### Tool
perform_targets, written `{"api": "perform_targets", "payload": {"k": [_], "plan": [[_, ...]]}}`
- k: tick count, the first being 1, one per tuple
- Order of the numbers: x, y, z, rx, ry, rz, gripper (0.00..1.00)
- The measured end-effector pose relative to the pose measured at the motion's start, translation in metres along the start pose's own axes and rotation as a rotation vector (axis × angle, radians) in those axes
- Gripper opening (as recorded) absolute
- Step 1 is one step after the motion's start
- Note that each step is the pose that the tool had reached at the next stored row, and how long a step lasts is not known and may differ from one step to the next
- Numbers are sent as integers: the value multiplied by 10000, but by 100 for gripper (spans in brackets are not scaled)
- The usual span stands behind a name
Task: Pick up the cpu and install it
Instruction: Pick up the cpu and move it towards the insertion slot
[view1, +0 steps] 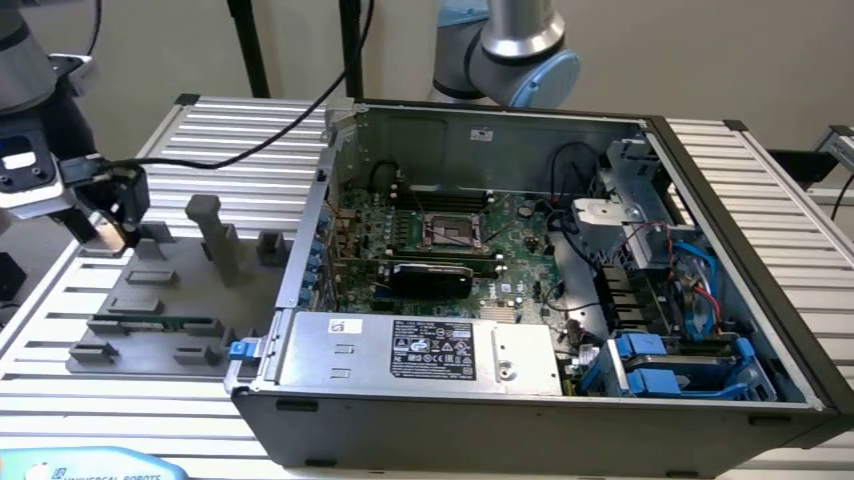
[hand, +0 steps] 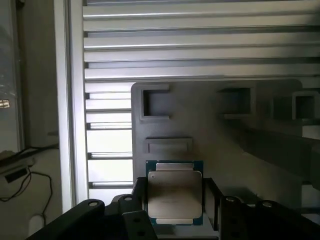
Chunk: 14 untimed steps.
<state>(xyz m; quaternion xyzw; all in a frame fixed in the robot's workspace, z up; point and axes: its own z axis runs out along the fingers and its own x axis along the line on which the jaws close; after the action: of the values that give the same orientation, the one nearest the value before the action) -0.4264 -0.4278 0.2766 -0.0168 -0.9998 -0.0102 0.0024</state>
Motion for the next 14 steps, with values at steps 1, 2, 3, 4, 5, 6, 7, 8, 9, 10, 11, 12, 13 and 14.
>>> {"api": "perform_targets", "payload": {"k": [1, 2, 3, 4, 5, 6, 7, 8, 9, 10, 11, 12, 13, 14], "plan": [[-16, 2, -45, 0, -1, 0, 55], [-40, 3, -94, 0, 0, -4, 55], [-65, 5, -139, 1, 3, -9, 55], [-92, 7, -184, 0, 4, -15, 55], [-120, 9, -229, -1, 6, -22, 55], [-148, 11, -274, -1, 8, -28, 55], [-179, 13, -320, -4, 9, -35, 55], [-211, 15, -365, -8, 10, -41, 55], [-242, 17, -411, -11, 15, -48, 55], [-275, 19, -457, -14, 18, -55, 55], [-307, 21, -502, -19, 20, -61, 55], [-342, 23, -551, -24, 22, -69, 55], [-374, 25, -594, -28, 24, -74, 55], [-407, 27, -639, -32, 27, -80, 55]]}}
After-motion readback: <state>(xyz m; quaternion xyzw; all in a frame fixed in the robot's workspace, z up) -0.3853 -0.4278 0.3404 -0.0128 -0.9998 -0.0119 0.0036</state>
